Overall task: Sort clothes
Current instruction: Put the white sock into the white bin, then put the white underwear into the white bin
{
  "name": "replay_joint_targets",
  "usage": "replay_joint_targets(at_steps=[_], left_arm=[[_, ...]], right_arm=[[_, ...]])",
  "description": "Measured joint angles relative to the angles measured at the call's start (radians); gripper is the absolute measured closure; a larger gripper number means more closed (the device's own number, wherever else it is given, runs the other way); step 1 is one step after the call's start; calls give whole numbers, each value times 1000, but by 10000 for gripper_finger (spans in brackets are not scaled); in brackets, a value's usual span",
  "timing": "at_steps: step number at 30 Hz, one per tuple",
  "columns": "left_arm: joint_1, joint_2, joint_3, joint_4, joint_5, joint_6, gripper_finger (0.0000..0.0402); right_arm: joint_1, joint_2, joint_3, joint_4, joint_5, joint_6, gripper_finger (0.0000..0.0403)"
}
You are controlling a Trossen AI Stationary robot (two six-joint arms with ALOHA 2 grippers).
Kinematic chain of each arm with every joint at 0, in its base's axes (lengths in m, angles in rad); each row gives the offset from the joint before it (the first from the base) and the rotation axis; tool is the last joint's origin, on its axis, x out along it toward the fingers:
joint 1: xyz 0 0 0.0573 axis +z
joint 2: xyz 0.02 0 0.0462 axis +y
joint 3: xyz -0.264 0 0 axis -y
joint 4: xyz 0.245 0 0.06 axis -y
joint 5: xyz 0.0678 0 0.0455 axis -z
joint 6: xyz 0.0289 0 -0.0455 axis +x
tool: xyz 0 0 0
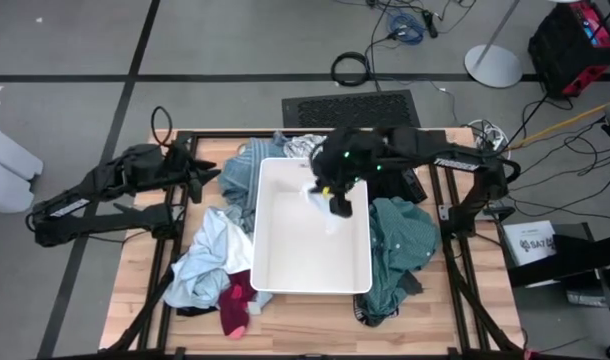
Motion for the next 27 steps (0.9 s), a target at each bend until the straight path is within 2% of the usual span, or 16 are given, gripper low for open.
replay_joint_targets(at_steps=[6, 13, 20, 27], left_arm=[[0, 9, 0, -24, 86, -58, 253], [0, 18, 0, -37, 100, -79, 253], [-10, 61, 0, -37, 255, -86, 253], [-91, 114, 0, -38, 369, -108, 253]], right_arm=[[41, 56, 0, -70, 0, 20, 403], [62, 107, 0, -149, 0, 18, 389], [59, 103, 0, -161, 1, 8, 329], [55, 102, 0, -234, 2, -8, 258]])
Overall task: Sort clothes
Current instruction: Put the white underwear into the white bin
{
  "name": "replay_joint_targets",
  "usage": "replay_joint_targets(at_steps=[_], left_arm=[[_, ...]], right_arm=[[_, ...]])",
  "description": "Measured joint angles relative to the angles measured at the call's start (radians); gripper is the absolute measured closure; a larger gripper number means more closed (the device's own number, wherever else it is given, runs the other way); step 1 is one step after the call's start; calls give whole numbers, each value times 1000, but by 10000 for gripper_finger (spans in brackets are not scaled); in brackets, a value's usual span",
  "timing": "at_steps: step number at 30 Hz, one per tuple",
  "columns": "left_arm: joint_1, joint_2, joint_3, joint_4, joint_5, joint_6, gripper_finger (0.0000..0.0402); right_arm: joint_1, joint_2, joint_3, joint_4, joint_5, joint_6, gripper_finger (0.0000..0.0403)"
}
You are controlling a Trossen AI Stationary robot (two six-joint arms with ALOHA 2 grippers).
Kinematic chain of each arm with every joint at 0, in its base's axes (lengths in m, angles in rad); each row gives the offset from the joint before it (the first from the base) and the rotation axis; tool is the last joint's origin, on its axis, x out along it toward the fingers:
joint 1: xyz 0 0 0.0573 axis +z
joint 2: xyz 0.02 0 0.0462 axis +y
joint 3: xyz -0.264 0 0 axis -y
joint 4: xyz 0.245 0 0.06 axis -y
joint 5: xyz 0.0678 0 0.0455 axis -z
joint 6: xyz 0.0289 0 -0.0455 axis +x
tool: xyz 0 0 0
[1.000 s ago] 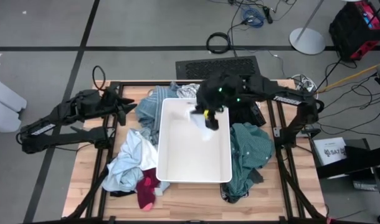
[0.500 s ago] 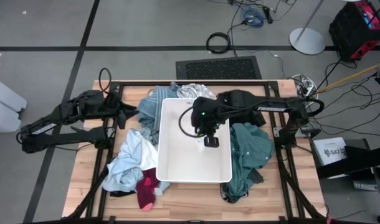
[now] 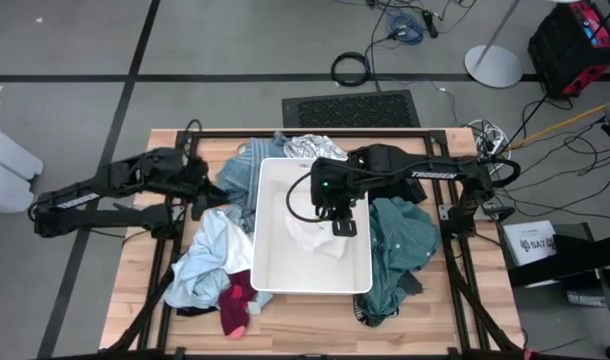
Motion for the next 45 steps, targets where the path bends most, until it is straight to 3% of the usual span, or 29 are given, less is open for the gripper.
replay_joint_targets(at_steps=[4, 11, 18, 27, 33, 45], left_arm=[[-88, 32, 0, -10, 62, -29, 253], [-298, 129, 0, -17, 53, -52, 253], [-511, 284, 0, -15, -95, 71, 253], [-692, 456, 0, -14, -226, 63, 253], [-754, 571, 0, 5, -322, 133, 253], [-752, 722, 1, 3, -326, 156, 253]], right_arm=[[0, 0, 0, -41, 0, -11, 236], [3, -1, 0, -61, 0, -22, 227], [3, -1, 0, -70, 0, -37, 227], [5, -1, 0, -71, 0, -37, 227], [5, -1, 0, -71, 0, -37, 227], [5, -1, 0, -70, 0, -41, 227]])
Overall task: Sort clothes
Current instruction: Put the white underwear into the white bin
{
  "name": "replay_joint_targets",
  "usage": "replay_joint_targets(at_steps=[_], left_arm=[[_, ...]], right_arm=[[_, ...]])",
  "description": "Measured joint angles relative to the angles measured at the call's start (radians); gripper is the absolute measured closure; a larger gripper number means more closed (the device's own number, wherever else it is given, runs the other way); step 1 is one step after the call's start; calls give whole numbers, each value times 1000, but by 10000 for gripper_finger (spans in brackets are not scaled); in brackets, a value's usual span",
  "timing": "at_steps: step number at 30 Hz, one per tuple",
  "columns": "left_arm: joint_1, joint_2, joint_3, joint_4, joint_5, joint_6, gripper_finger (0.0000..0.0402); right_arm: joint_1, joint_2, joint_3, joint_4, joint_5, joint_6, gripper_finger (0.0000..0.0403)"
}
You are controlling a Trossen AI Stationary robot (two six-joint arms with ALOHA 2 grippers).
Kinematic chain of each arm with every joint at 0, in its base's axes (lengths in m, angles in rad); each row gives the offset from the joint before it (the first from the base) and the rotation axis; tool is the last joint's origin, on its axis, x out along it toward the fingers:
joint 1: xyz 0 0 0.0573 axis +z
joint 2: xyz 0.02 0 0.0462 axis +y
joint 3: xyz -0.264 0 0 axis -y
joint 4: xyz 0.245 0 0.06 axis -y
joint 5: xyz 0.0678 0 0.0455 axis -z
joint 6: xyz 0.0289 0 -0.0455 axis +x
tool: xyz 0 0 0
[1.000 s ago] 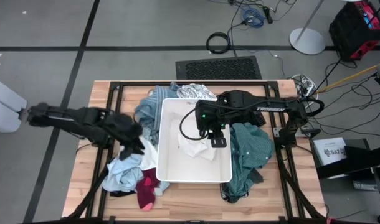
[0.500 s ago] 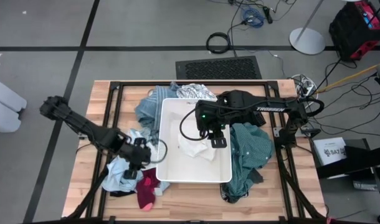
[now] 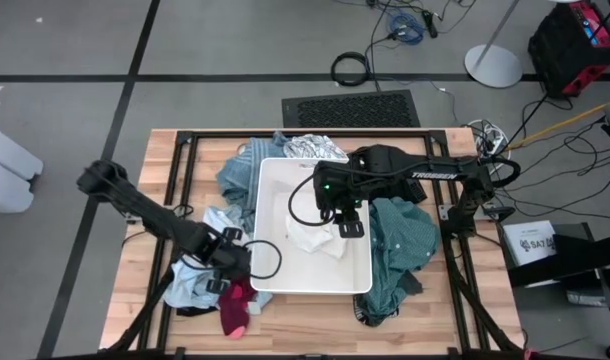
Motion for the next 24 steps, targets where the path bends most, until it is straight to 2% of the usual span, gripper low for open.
replay_joint_targets(at_steps=[5, 11, 17, 24], left_arm=[[1, 18, 1, -9, -53, 1, 279], [2, 18, 1, -36, -88, -1, 386], [2, -5, 44, -66, -90, 4, 397], [2, -117, 126, -123, -95, 33, 399]], right_arm=[[0, 0, 0, 0, 0, 0, 227], [0, 0, 0, 0, 0, 0, 227], [1, 0, 0, 0, 0, -4, 227], [1, 0, 0, 1, 0, -4, 227]])
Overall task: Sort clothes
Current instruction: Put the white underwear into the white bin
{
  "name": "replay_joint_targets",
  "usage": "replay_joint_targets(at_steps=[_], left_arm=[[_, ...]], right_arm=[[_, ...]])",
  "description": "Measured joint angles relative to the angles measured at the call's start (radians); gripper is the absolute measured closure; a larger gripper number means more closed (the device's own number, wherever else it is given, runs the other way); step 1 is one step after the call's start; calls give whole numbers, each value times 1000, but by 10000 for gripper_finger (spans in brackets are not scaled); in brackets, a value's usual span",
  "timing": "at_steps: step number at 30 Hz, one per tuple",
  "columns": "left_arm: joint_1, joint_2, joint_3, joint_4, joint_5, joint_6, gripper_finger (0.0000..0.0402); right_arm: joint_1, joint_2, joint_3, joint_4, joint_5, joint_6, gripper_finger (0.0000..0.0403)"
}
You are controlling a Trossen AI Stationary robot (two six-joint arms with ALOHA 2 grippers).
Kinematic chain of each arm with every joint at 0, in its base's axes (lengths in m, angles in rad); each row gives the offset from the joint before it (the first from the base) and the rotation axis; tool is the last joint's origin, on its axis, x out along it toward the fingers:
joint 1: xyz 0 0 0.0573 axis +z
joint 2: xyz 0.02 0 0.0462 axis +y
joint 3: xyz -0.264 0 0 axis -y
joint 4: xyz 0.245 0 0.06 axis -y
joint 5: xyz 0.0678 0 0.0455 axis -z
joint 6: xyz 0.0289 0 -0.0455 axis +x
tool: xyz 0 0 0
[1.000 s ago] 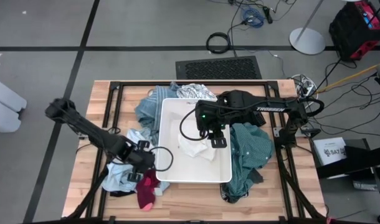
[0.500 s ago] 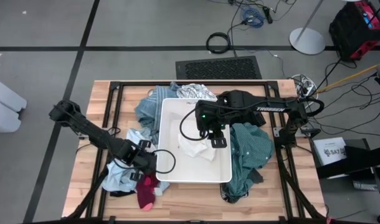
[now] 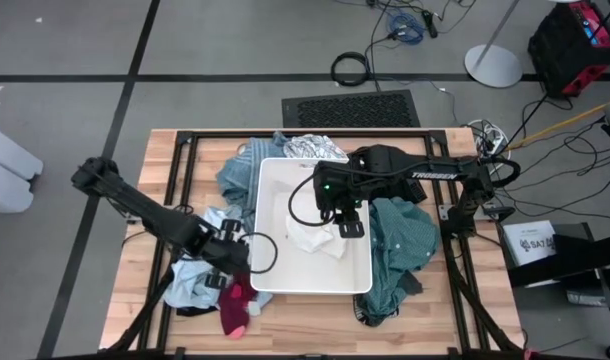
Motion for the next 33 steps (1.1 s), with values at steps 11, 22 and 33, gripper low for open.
replay_joint_targets(at_steps=[11, 22, 33], left_arm=[[0, -227, 99, -30, -4, -20, 401], [-1, -286, 112, -87, 68, -128, 399], [-1, -210, 111, -89, 50, -191, 313]], right_arm=[[1, 0, 0, 31, 0, -2, 227], [1, 0, 0, 31, 0, -1, 227], [1, 0, 0, 29, 0, 0, 227]])
